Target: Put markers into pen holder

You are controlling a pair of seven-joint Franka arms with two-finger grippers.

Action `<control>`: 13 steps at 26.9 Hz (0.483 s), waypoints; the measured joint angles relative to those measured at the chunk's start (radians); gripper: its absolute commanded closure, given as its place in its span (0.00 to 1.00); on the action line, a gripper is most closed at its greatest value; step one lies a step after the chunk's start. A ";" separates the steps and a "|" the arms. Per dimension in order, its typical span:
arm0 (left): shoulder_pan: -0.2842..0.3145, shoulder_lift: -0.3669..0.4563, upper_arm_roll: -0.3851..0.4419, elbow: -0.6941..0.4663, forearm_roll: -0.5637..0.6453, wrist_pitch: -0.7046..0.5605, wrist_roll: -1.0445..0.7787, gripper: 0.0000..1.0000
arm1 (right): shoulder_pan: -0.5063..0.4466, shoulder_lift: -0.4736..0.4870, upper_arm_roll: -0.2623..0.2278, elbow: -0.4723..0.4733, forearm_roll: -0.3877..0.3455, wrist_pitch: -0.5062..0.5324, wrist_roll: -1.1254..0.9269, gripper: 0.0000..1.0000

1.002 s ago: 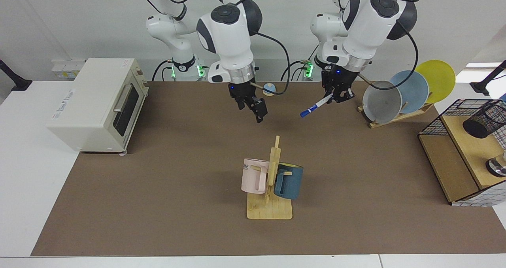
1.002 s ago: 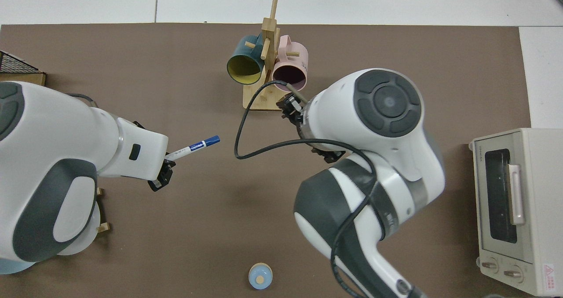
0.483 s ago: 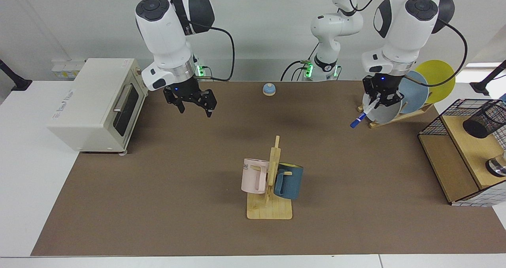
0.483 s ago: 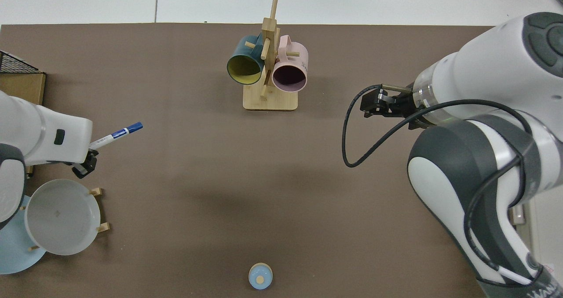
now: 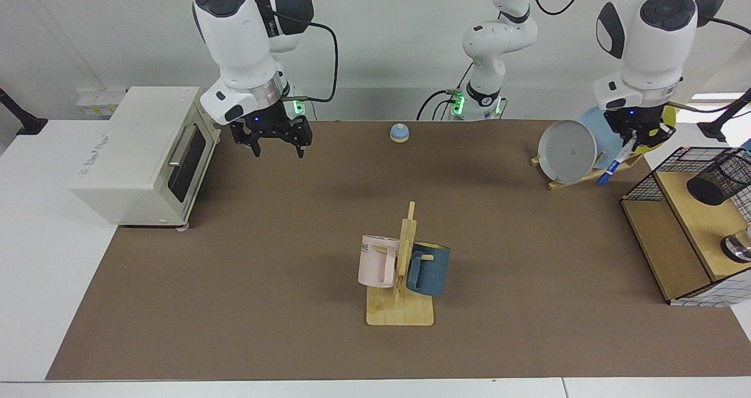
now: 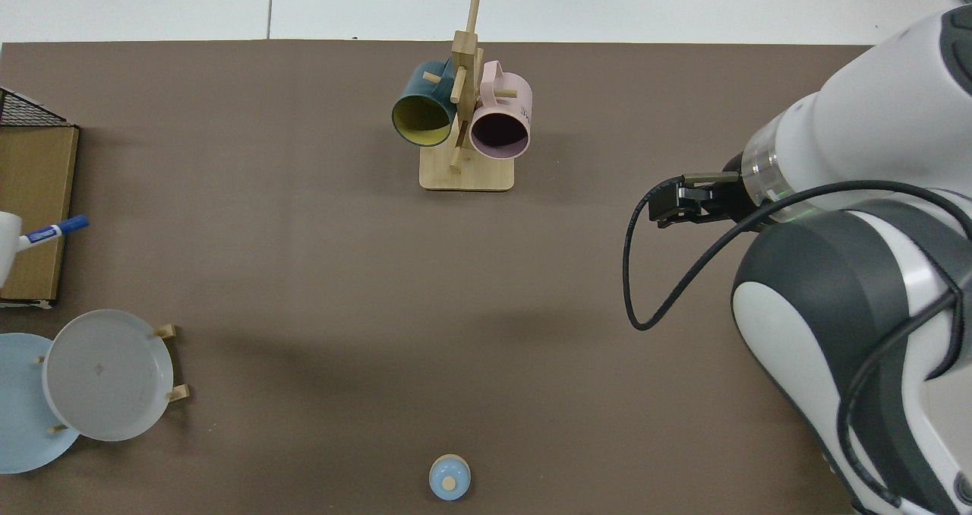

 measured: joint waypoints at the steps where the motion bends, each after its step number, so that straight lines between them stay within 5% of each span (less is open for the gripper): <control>1: 0.009 0.000 0.000 0.005 0.024 0.003 0.002 1.00 | 0.000 -0.006 0.000 0.004 -0.005 -0.003 -0.010 0.01; 13: 0.105 0.022 0.000 0.112 0.223 0.046 0.238 1.00 | 0.001 -0.122 0.005 -0.090 -0.009 -0.032 -0.029 0.01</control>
